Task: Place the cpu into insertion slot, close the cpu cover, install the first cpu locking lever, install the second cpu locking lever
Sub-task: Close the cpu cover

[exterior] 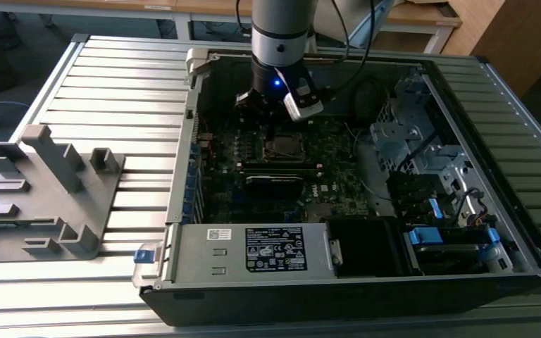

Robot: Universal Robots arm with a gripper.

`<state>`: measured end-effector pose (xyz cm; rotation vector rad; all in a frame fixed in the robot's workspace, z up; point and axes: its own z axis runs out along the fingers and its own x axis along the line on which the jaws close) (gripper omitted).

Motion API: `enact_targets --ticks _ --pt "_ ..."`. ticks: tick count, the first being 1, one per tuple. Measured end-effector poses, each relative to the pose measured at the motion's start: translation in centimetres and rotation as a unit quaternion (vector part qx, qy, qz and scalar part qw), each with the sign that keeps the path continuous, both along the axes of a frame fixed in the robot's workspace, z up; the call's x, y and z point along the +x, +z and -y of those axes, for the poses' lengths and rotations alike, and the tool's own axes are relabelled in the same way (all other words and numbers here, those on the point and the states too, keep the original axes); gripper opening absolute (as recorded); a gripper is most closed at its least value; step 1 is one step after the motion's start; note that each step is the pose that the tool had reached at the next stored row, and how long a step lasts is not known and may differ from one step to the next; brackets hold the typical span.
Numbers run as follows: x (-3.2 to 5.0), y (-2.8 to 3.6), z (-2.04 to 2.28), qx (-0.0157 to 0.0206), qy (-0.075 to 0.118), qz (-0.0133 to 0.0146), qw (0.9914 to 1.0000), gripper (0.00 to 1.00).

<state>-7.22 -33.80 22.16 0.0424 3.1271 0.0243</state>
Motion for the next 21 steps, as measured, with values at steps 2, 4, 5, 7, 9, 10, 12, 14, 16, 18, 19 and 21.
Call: enact_targets --ticks 2,4,5,7,9,10,12,14,16,18,19,21 --pt "0.00 0.21 0.00 0.0000 0.000 0.0000 1.00000 0.11" --pt "0.00 0.44 0.00 0.0001 0.000 0.0001 1.00000 0.11" --pt "0.00 0.57 0.00 0.0001 0.000 0.0001 1.00000 0.11" --pt "0.00 0.67 0.00 0.0002 0.000 0.0001 1.00000 0.11" --pt "0.00 0.67 -0.01 0.0002 0.000 0.0002 1.00000 0.11" --pt "0.00 0.67 -0.01 0.0002 0.000 0.0001 1.00000 0.11" --pt "0.00 0.68 0.00 0.0001 0.000 0.0001 1.00000 0.11" --pt "0.06 0.69 0.00 0.0000 0.000 0.0000 1.00000 0.11" --pt "0.20 0.68 0.00 0.0001 0.000 0.0000 1.00000 0.11" --pt "0.46 0.68 0.00 0.0001 0.000 0.0001 1.00000 0.11" --pt "0.62 0.68 0.00 0.0001 0.000 0.0001 1.00000 0.11" --pt "1.04 0.68 0.00 0.0001 0.000 0.0001 1.00000 0.11"
